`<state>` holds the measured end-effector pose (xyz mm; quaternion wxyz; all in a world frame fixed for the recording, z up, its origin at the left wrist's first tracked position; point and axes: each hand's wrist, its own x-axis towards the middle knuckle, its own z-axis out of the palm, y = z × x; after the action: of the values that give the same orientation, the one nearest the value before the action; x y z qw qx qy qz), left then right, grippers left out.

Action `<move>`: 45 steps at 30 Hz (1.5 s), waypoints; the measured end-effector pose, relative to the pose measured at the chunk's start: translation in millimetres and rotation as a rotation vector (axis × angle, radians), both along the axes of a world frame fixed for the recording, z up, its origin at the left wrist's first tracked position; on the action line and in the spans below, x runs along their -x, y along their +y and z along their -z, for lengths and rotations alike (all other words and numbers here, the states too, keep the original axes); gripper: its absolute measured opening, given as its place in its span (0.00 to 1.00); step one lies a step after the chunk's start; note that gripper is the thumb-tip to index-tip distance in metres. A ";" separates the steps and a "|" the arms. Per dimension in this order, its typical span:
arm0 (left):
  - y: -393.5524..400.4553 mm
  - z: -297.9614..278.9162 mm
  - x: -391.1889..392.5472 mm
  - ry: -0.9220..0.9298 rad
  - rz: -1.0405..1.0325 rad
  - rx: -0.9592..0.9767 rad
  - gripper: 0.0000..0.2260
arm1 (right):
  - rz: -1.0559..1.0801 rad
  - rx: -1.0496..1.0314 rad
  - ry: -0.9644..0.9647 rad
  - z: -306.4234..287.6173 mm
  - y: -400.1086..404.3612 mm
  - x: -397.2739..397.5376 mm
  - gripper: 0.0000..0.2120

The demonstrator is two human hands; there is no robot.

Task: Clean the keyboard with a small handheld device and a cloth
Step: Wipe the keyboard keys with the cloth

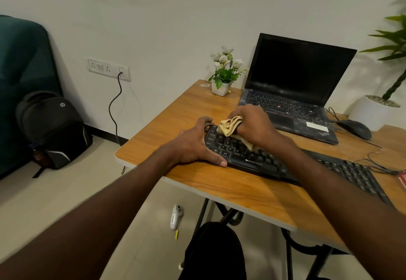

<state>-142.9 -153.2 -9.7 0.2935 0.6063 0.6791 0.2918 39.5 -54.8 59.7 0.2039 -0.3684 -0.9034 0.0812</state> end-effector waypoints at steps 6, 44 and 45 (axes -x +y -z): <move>-0.8 -0.1 0.1 -0.002 -0.002 -0.004 0.65 | 0.018 -0.024 -0.077 9.3 -2.2 -11.1 0.11; -2.1 1.0 -1.9 -0.018 -0.013 -0.010 0.62 | -0.074 -0.028 -0.145 8.2 -20.0 -34.7 0.12; -2.3 0.6 -2.1 -0.016 -0.013 -0.005 0.62 | -0.083 0.021 -0.137 4.5 -15.6 -39.6 0.12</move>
<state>-140.8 -155.5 -10.3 0.2954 0.6003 0.6798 0.3004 79.2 -70.4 55.3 0.1343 -0.3375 -0.9288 0.0739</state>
